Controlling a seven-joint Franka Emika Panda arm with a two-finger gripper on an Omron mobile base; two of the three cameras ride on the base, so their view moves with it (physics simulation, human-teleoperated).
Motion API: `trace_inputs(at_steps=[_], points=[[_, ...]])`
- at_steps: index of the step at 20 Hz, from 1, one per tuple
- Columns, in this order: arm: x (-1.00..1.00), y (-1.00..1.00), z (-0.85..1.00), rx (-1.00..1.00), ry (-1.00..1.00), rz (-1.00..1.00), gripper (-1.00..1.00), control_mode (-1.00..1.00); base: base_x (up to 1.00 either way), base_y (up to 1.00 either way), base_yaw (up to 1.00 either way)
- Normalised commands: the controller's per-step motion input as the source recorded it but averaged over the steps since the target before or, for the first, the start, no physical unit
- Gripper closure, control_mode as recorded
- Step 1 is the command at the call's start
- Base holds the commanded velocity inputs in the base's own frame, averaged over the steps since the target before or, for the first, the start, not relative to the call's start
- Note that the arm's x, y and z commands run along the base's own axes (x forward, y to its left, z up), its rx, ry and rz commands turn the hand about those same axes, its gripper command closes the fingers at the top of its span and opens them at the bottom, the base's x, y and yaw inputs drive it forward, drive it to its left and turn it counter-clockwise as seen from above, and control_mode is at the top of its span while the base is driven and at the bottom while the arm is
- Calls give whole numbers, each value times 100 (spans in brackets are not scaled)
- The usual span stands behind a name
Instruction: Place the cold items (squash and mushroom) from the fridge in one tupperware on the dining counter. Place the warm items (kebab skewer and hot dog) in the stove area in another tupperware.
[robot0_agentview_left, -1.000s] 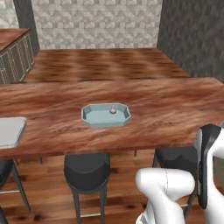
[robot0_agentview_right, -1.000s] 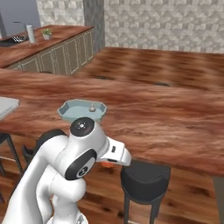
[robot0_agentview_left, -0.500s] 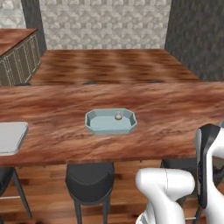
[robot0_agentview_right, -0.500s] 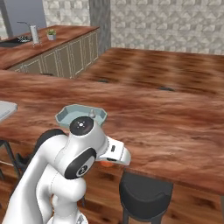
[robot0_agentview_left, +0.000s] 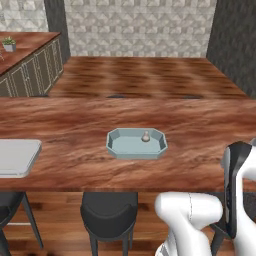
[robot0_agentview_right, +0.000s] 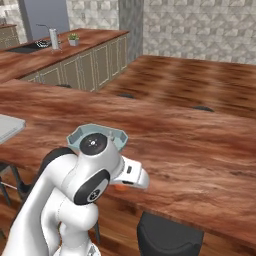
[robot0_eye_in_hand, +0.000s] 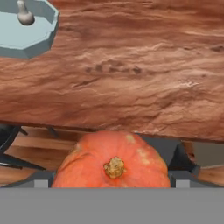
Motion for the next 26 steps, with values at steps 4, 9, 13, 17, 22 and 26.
trace_inputs(at_steps=[4,9,13,17,22,26], points=[[20,7,0,-4,10,33,100,-100,0,0,0],[37,80,1,-15,10,22,100,-100,0,0,0],[44,100,13,-24,16,1,100,-100,0,0,0],[76,78,-2,-4,15,5,100,-100,0,0,0],[93,35,-1,7,4,11,100,-100,0,0,0],[100,0,-2,23,4,19,100,-100,0,0,0]])
